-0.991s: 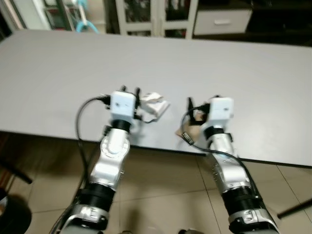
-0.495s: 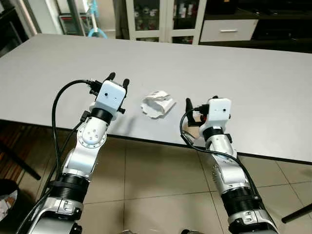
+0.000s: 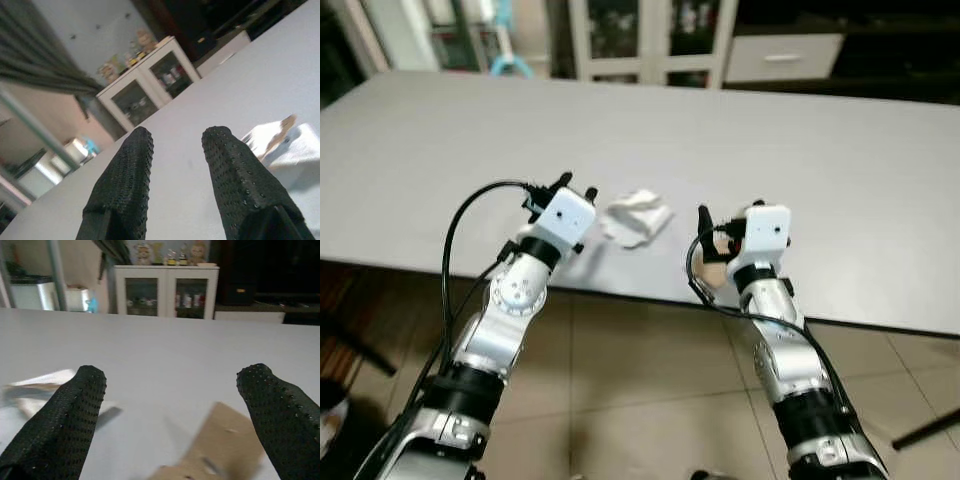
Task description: Picking trash to rubbish bin
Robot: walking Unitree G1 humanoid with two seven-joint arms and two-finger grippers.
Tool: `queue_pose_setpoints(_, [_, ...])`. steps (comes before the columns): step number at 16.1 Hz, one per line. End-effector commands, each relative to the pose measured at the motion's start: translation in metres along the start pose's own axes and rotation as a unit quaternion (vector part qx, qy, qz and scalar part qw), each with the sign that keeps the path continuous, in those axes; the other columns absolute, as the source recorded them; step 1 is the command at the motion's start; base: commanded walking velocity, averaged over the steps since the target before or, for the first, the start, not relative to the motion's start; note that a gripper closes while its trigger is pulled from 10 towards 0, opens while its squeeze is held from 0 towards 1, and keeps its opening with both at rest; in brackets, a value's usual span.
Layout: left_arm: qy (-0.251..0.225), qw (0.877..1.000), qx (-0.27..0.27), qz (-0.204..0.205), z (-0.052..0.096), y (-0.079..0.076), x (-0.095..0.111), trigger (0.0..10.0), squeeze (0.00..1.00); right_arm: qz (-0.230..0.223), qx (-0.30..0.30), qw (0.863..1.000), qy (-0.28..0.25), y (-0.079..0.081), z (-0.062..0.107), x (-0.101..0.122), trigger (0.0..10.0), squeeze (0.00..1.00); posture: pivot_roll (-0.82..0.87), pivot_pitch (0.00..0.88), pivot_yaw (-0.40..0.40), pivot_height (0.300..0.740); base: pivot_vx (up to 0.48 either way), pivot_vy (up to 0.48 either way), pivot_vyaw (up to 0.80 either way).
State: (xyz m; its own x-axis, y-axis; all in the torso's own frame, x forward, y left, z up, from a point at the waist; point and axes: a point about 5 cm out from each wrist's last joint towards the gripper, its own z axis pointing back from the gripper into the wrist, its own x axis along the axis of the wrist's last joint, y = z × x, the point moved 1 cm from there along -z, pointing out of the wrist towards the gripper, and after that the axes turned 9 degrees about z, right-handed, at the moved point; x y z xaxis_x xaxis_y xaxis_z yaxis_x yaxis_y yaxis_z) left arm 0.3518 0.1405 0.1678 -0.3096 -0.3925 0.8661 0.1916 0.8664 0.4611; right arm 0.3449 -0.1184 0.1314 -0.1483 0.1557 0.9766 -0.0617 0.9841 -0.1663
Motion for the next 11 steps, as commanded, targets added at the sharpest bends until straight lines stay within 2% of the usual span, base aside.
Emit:
queue_pose_setpoints(1, [0.0,1.0,-0.017,-0.009,0.0,-0.003,-0.001,10.0,0.0,-0.002,-0.004,1.0,0.002,-0.002,0.0,0.001,10.0,0.0,-0.04,0.109,0.03,0.74,0.0,0.0,0.0])
queue_pose_setpoints(5, [0.043,0.998,-0.021,-0.034,0.005,0.002,-0.019,10.0,0.0,-0.005,-0.003,1.0,0.003,0.001,0.0,0.001,10.0,0.0,-0.03,0.109,0.037,0.74,0.0,0.0,0.0])
queue_pose_setpoints(8, [0.095,0.992,-0.053,-0.059,0.012,-0.009,-0.046,10.0,0.0,-0.008,0.004,1.0,0.007,0.004,0.001,0.0,10.0,0.0,-0.03,0.112,0.038,0.74,0.0,0.0,0.0])
queue_pose_setpoints(9, [0.1,0.991,-0.059,-0.062,0.013,-0.01,-0.049,10.0,0.0,-0.008,0.004,1.0,0.007,0.004,0.001,0.0,10.0,0.0,-0.03,0.113,0.038,0.74,0.0,0.0,0.0])
queue_pose_setpoints(11, [0.108,0.986,-0.086,-0.093,0.015,-0.014,-0.055,10.0,0.0,-0.01,0.0,1.0,0.007,0.003,0.002,0.0,10.0,0.0,-0.04,0.117,0.043,0.74,0.0,0.0,0.0])
